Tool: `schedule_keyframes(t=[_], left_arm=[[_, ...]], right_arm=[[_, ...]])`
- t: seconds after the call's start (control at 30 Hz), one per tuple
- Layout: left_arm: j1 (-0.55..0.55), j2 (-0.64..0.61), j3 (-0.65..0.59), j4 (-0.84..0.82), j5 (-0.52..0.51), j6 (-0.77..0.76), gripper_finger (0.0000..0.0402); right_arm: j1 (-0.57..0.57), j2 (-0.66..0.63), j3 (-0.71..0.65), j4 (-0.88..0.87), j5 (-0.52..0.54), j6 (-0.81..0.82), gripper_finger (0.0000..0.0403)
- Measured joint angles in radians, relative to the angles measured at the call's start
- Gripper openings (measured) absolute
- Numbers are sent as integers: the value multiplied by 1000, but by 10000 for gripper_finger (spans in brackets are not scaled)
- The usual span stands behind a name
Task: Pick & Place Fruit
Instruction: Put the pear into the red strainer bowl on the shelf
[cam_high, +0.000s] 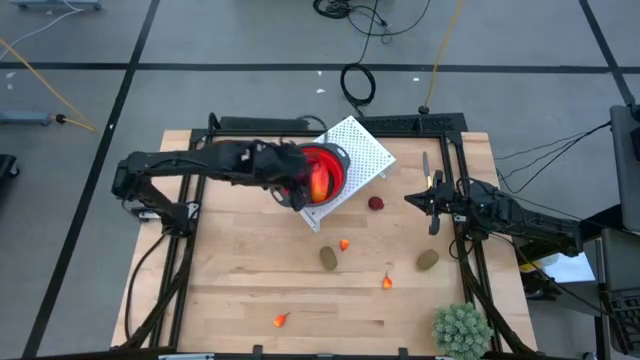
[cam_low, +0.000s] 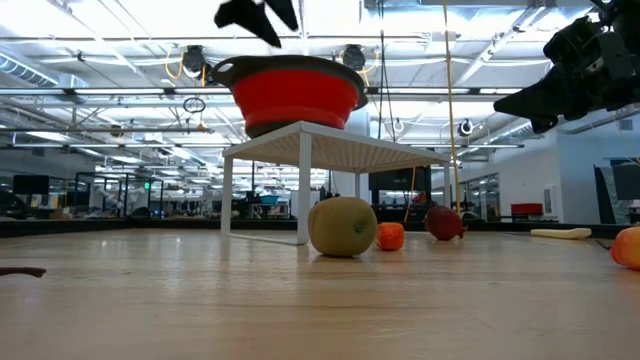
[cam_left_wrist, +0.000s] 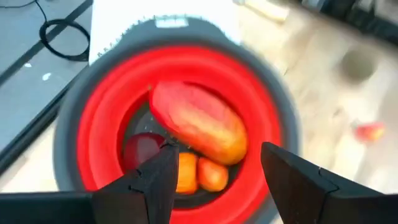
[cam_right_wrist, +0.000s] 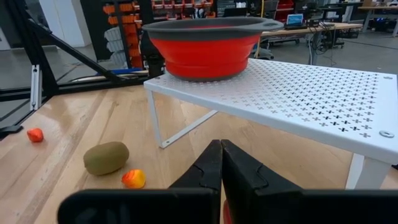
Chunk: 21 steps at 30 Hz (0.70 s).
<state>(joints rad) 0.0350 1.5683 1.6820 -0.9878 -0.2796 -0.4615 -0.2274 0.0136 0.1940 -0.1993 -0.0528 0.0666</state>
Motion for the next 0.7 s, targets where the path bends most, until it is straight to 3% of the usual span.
schedule_keyframes(t=[0.23,0.4,0.7], left_arm=[[-72,-58,25,9,24,-250,228],[-167,-66,26,44,98,-398,228],[-361,-36,25,194,108,-565,227]], right_arm=[[0,0,0,1,0,0,0],[0,0,0,1,0,0,0],[0,0,0,1,0,0,0]])
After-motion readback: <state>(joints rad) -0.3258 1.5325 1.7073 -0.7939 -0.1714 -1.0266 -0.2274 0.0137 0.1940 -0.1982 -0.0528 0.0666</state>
